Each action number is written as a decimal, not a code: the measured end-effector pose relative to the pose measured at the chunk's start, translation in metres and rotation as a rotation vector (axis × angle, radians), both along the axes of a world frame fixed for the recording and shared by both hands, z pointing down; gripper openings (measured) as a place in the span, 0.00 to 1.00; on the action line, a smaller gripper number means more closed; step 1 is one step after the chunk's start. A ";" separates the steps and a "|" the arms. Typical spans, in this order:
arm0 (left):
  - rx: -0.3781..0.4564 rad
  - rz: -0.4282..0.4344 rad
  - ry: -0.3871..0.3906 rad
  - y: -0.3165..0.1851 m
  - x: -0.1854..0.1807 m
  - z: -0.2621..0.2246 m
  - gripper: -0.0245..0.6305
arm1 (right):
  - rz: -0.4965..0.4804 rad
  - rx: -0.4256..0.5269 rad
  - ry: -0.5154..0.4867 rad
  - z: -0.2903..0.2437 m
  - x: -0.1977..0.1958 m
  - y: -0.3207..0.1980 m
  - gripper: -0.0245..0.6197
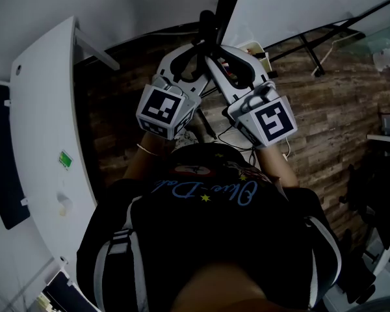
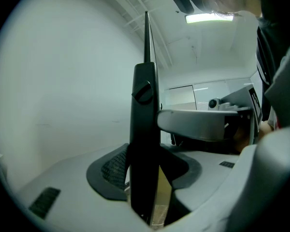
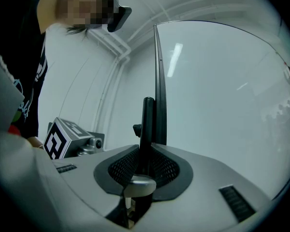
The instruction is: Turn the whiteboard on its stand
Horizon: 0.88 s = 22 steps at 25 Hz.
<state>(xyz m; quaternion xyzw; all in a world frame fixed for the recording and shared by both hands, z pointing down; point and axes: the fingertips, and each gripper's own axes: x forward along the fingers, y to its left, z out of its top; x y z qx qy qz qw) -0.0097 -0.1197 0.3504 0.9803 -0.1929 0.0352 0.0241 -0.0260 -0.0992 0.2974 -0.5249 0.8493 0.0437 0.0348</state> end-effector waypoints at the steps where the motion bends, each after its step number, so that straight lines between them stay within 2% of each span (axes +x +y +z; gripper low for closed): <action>1: -0.001 0.000 -0.001 0.001 0.000 0.000 0.33 | 0.000 0.002 0.000 0.000 0.000 0.001 0.16; 22: -0.003 -0.009 -0.002 0.023 0.005 0.001 0.33 | -0.015 0.009 -0.001 0.001 0.005 0.023 0.16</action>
